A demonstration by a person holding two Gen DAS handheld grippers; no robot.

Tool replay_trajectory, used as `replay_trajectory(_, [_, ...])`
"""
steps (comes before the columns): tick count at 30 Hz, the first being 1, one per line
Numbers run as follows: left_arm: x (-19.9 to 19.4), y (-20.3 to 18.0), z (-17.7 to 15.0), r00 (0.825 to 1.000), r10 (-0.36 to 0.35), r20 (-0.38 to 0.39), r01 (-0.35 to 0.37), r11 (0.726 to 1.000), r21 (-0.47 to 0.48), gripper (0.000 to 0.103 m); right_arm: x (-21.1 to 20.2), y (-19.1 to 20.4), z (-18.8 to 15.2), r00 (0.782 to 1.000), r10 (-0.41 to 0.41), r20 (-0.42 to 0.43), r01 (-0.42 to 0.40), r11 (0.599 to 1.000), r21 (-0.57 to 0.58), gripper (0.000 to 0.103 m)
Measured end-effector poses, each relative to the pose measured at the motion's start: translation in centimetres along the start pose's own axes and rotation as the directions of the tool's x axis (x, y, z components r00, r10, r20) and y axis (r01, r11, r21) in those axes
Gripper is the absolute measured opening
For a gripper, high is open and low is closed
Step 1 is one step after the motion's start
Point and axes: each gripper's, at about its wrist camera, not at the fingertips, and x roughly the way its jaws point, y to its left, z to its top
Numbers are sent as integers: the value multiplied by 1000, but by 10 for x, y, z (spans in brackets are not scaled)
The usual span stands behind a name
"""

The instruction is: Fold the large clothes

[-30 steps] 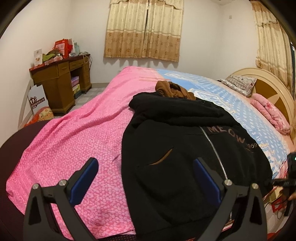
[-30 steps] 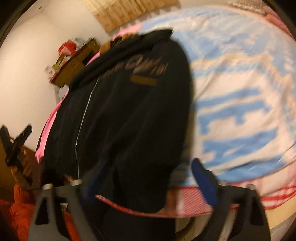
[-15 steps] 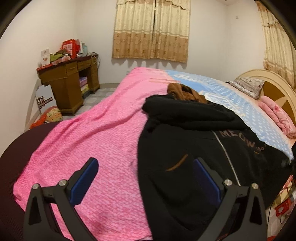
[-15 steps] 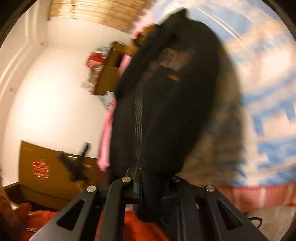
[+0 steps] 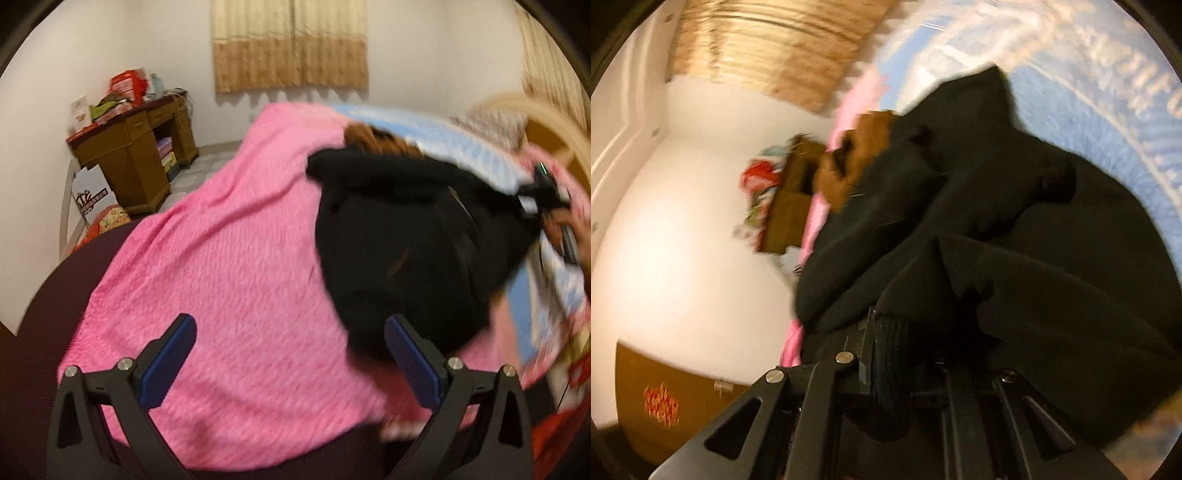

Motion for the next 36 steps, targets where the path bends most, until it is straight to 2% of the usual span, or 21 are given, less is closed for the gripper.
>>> replay_trajectory(3, [-1,-8,-11,999,-31,-34,33,997,67,103,7,-6,3,1000,1,6,-1,1000,10,9])
replay_trajectory(7, [8,-36,-8,993,-115,-14,116,981,156,103,17,-2,5,1000,-5,2,5,1000,-6,9])
replay_trajectory(12, [30,-84,-3,991,-111,80,72,922,380,103,16,-4,1,1000,-13,8,13,1000,-15,10])
replay_trajectory(14, [48,-85,4,992,-106,63,74,923,378,103,12,-5,0,1000,-5,4,5,1000,-30,10])
replay_trajectory(15, [57,-80,10,990,-139,28,121,934,336,100,10,-5,-1,1000,9,3,-9,999,-31,11])
replay_trajectory(16, [62,-71,18,981,-196,2,188,943,274,88,6,-4,-2,1000,27,-1,-27,999,-29,12])
replay_trajectory(17, [64,-64,23,969,-248,-6,243,943,225,81,2,-3,-4,999,42,-7,-42,999,-27,17])
replay_trajectory(18, [66,-55,28,947,-320,-3,316,934,165,67,-5,-1,-6,997,83,-10,-83,996,-17,35])
replay_trajectory(19, [68,-48,32,932,-362,4,359,926,117,60,-10,0,-7,991,134,-9,-134,991,-7,50])
replay_trajectory(20, [70,-44,35,929,-370,9,367,926,92,59,-18,2,-10,981,196,-4,-196,981,1,83])
replay_trajectory(21, [72,-44,36,932,-362,13,360,929,81,58,-27,6,-12,965,263,14,-264,965,5,97])
replay_trajectory(23, [76,-45,40,929,-368,21,367,929,56,53,-46,14,-16,936,350,36,-350,937,0,98])
replay_trajectory(24, [79,-45,42,923,-385,22,384,923,31,46,-55,18,-18,925,379,32,-379,925,-8,98])
replay_trajectory(26, [84,-44,46,916,-402,15,402,916,-17,41,-70,28,-22,926,377,24,-375,925,-54,98])
replay_trajectory(27, [85,-45,45,915,-403,12,403,915,-21,41,-77,33,-26,935,354,24,-350,931,-98,98])
replay_trajectory(29, [83,-46,42,917,-399,6,399,917,-15,55,-91,43,-36,957,290,28,-279,940,-196,98])
replay_trajectory(31, [74,-43,37,921,-390,9,390,921,-11,93,-97,47,-46,975,221,37,-204,942,-265,98])
replay_trajectory(33, [62,-36,34,903,-428,35,428,904,-8,103,-97,45,-54,981,193,28,-177,943,-281,98])
replay_trajectory(34, [55,-34,32,892,-450,42,450,893,-1,103,-97,41,-56,981,194,16,-182,943,-278,98])
replay_trajectory(35, [50,-33,29,889,-457,42,457,890,15,103,-96,36,-59,981,196,7,-186,943,-275,98])
replay_trajectory(36, [47,-37,26,894,-447,38,445,894,46,103,-93,32,-62,981,193,2,-185,945,-270,98])
